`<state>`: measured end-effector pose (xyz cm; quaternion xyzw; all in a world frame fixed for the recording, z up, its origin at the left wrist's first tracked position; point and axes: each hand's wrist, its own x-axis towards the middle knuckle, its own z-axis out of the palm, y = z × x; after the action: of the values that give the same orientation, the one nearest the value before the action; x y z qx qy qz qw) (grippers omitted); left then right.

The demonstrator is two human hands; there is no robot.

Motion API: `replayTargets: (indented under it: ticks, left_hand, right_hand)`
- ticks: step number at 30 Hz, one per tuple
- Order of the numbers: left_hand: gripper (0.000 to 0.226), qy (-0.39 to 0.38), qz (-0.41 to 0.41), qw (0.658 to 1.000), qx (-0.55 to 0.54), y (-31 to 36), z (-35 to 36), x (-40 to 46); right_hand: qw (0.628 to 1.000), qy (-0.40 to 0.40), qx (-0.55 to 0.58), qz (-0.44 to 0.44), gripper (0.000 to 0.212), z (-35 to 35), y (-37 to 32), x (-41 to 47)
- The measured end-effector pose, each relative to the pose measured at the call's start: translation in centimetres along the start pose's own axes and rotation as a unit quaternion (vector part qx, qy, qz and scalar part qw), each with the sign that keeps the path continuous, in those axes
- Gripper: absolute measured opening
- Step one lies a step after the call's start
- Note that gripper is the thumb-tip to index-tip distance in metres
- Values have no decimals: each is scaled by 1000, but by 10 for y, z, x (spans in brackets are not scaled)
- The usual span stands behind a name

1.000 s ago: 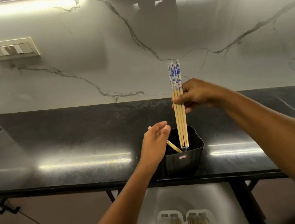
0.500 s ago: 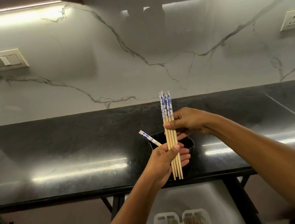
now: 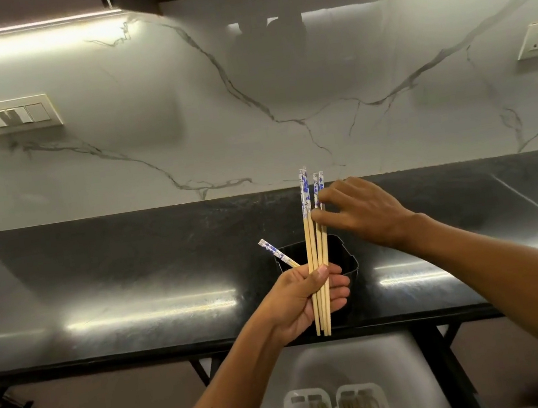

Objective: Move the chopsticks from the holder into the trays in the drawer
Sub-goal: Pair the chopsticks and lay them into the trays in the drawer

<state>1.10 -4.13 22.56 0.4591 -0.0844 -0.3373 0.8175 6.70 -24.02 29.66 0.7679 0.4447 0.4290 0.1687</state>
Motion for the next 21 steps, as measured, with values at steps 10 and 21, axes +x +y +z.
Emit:
replayTargets:
  ticks: [10, 21]
  left_hand:
    - [30, -17, -40, 997, -57, 7, 2, -6]
    - [23, 157, 78, 984, -23, 5, -10, 12]
  right_hand:
    - [996, -72, -14, -58, 13, -6, 8, 1]
    - [745, -200, 387, 505, 7, -17, 8, -1]
